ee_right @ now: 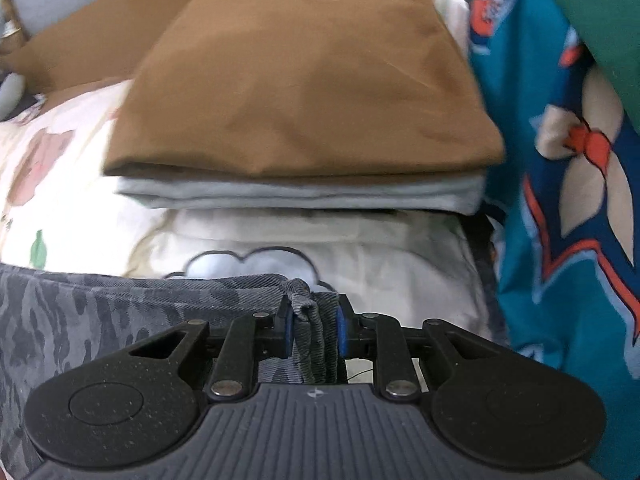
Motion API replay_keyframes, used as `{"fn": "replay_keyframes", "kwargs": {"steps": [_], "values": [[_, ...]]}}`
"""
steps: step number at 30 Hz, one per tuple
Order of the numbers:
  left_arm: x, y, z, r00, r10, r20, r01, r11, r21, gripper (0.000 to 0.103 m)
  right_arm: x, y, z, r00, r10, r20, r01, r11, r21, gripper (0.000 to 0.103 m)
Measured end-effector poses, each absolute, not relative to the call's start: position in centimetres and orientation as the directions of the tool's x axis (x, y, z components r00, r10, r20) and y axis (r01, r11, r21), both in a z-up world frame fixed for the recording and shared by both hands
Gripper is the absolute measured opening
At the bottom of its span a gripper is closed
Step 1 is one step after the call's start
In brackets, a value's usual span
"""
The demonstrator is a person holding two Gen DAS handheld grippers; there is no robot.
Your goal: Fold clothes
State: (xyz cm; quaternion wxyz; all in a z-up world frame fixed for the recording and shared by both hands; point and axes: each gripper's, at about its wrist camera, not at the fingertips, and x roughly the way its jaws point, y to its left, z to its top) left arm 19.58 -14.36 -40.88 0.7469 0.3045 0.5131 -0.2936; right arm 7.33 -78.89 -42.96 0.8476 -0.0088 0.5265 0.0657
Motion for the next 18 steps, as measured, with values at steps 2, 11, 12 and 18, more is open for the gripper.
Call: {"fn": "replay_keyframes", "kwargs": {"steps": [2,11,12,18], "values": [[20.2,-13.2,-41.1,0.324,-0.105,-0.94,0.727,0.664,0.176,0.055,7.7,-79.0,-44.0,0.423,0.093,-0.901,-0.119,0.992,0.047,0.02],[23.2,-6.2,-40.2,0.443,-0.018,-0.896,0.573,0.774,0.268,0.055,8.6,-78.6,-46.5,0.386,0.019,-0.922,-0.053,0.999,-0.002,0.038],[23.5,-5.3,-39.7,0.461,-0.012,-0.887,0.552,0.787,0.276,0.055,8.5,-78.7,-46.3,0.392,0.004,-0.92,-0.05,0.999,-0.017,0.039],[26.1,-0.7,-37.3,0.566,0.047,-0.823,0.425,0.839,0.339,0.055,7.5,-79.5,-44.5,0.423,-0.034,-0.906,-0.02,0.999,-0.047,0.04]]}}
